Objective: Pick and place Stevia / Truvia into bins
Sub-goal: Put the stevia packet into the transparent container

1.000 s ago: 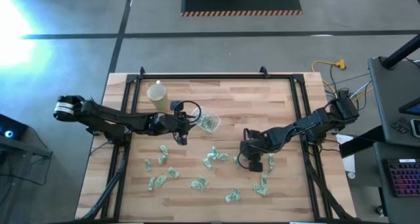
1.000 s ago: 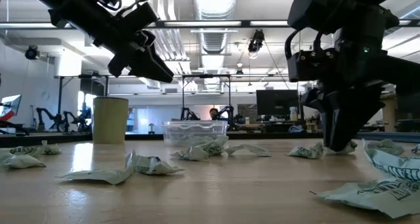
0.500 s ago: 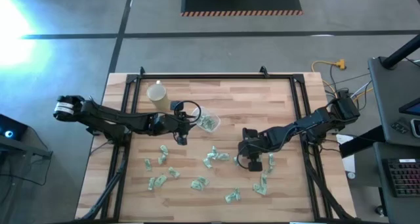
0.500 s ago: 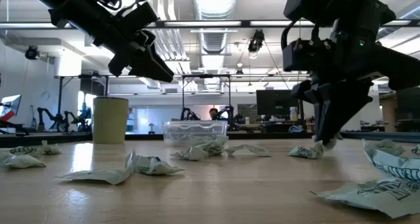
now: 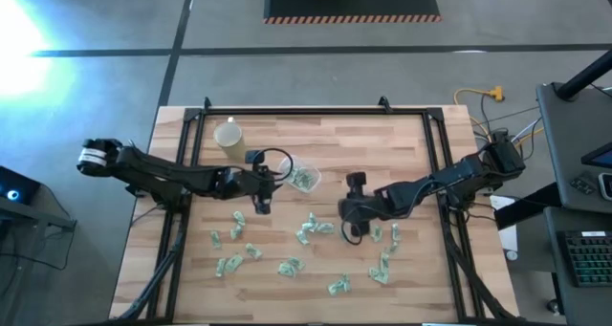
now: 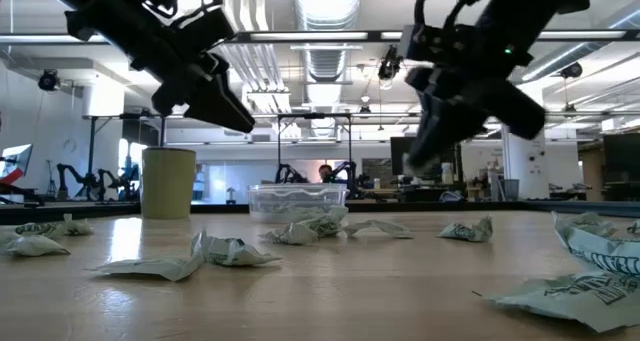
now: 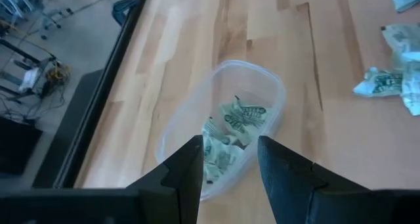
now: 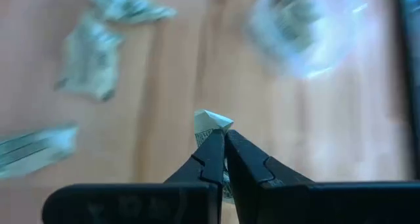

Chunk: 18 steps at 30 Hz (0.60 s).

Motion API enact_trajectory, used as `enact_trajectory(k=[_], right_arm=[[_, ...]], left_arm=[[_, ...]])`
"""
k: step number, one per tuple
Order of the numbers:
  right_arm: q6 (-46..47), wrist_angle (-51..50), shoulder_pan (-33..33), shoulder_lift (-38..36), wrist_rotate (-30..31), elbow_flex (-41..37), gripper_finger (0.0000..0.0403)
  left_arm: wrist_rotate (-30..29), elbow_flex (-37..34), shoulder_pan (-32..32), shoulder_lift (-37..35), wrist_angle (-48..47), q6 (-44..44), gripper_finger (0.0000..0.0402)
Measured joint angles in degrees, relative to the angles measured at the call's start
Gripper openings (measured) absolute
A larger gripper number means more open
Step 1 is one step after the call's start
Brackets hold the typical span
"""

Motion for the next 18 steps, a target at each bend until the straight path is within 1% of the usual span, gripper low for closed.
enact_trajectory(k=[3,10,14,18], right_arm=[[-4.64,4.3,-1.2,0.0,2.26,0.03,0.0008],[-14.67,16.07,-6.15,0.33,1.68,-0.25,0.0008],[-18.34,20.66,-9.21,0.33,-2.54,-0.52,0.0008],[-21.99,26.87,-12.75,0.33,-10.41,-1.65,0.0008]], left_arm=[[-0.08,0.07,-0.92,-0.76,-1.59,-2.63,0.0128],[-0.19,0.02,-4.05,-3.08,-5.29,-9.57,0.0128],[-0.24,0.02,-6.11,-3.75,-7.86,-13.57,0.0128],[-0.22,0.0,-8.15,-3.84,-9.81,-16.82,0.0128]])
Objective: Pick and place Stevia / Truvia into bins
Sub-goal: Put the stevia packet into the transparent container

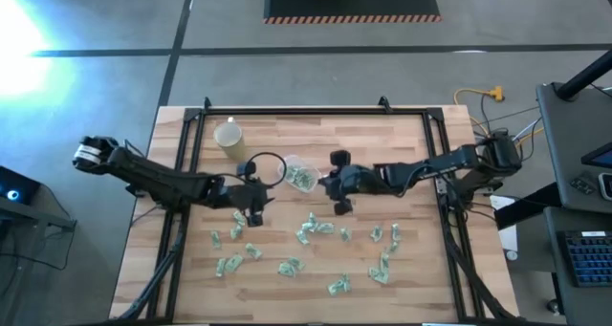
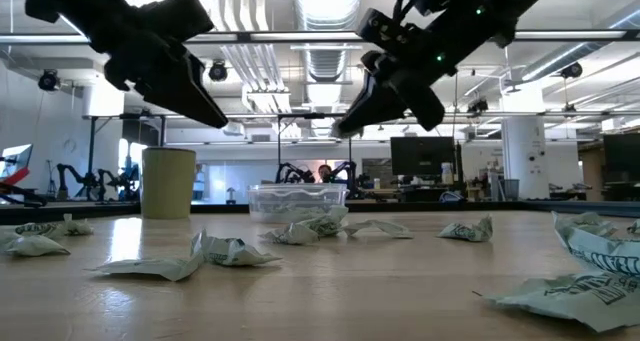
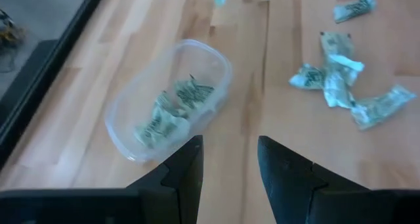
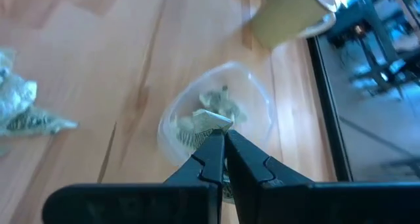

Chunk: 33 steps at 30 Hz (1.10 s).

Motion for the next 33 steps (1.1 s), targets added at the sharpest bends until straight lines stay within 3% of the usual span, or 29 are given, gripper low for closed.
enact_trajectory(k=[9,18,33], right_arm=[[0.36,8.27,-7.58,0.92,-13.03,-0.81,0.0008],[2.29,9.02,-11.1,7.65,-13.75,-0.12,0.0008],[4.36,15.42,-11.35,9.89,-16.99,0.47,0.0008]], left_arm=[[0.1,-0.07,-4.01,-0.05,-5.4,-7.72,0.0128],[0.69,-0.07,-7.69,-0.04,-6.38,-10.28,0.0128],[0.69,-0.07,-8.69,-0.04,-6.24,-11.45,0.0128]])
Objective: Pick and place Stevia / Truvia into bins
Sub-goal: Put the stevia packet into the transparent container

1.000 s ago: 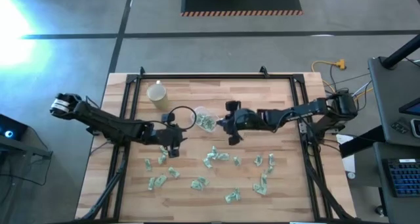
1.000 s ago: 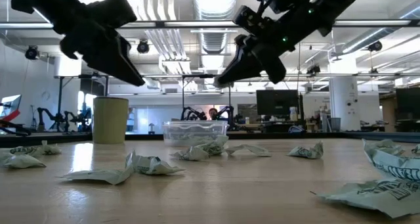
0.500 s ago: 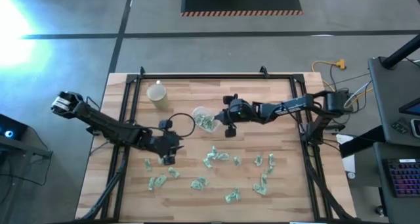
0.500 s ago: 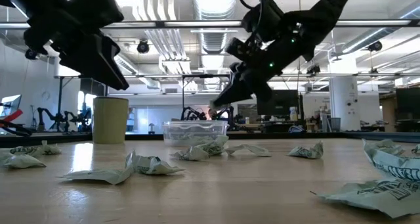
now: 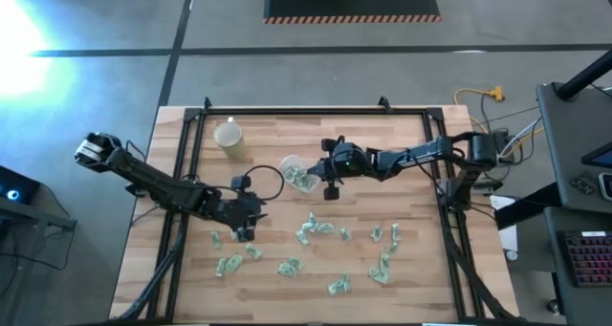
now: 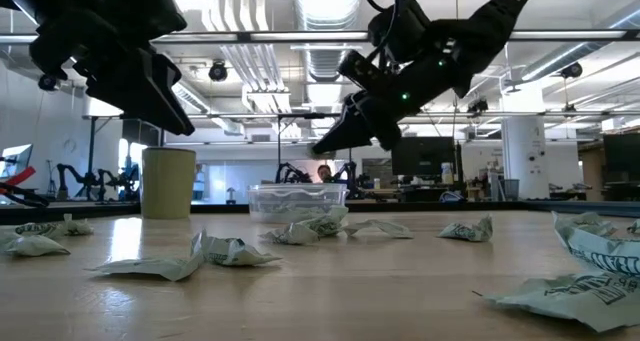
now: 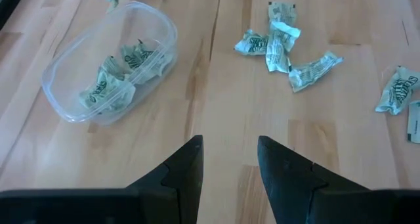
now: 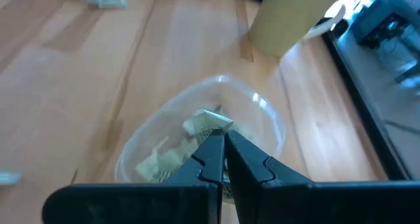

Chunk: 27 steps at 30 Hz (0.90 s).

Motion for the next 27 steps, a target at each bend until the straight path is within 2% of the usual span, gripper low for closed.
enact_trajectory(k=[7,16,19,27], right_arm=[[0.49,0.42,-0.59,3.5,0.03,1.93,0.0008],[2.77,0.38,-0.7,3.3,0.18,2.06,0.001],[2.67,-0.31,-0.72,3.4,0.19,2.04,0.0025],[2.18,-0.83,-0.72,2.38,0.23,1.98,0.0097]], left_arm=[[0.0,0.0,-0.06,0.02,-0.19,-0.2,0.0128],[0.25,-0.04,-0.09,0.04,-0.95,-0.43,0.0128],[0.27,-0.09,-0.09,0.04,-1.16,-1.47,0.0128],[1.06,-0.15,-0.11,0.04,-2.17,-2.07,0.0128]])
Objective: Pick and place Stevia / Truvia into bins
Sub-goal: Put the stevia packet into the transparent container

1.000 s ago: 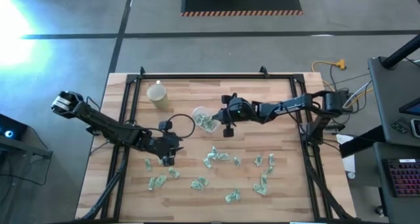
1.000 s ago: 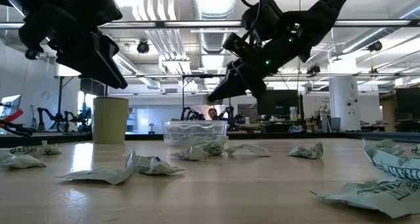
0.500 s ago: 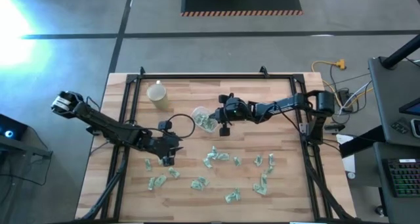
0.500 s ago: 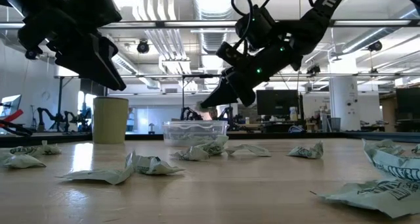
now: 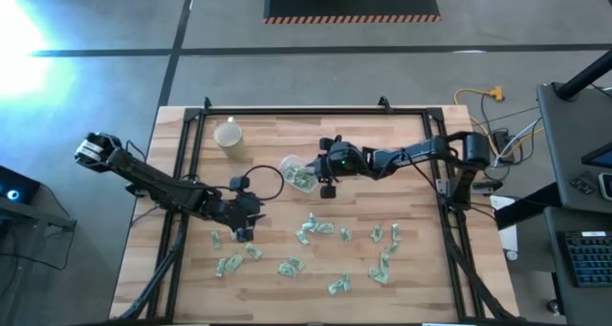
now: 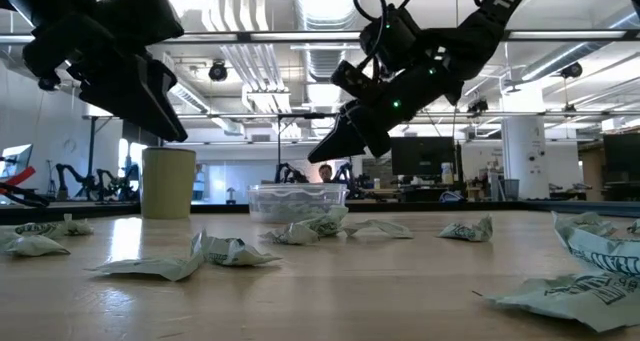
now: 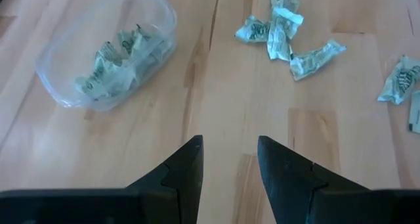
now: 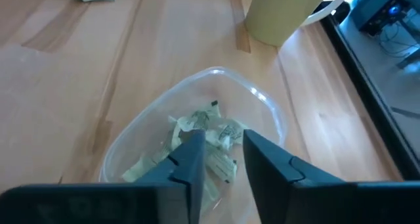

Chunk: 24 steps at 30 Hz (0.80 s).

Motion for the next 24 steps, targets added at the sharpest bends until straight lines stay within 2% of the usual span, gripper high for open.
enact_trajectory(k=[5,11,17,24], right_arm=[[-0.94,-3.08,0.37,-2.43,0.0,0.0,0.0123],[-1.03,-11.46,1.56,-7.57,-0.38,0.0,0.0132],[-0.77,-19.23,2.49,-12.32,-5.53,0.0,0.0126],[-0.65,-23.99,3.88,-14.3,-11.6,-0.32,0.0116]], left_arm=[[2.11,-0.02,-0.9,0.0,-3.37,-4.07,0.0128],[2.19,-0.02,-3.33,0.0,-8.6,-11.77,0.0128],[2.18,-0.02,-5.93,1.31,-12.56,-18.74,0.0127],[3.36,-0.04,-7.43,6.19,-16.05,-22.19,0.0127]])
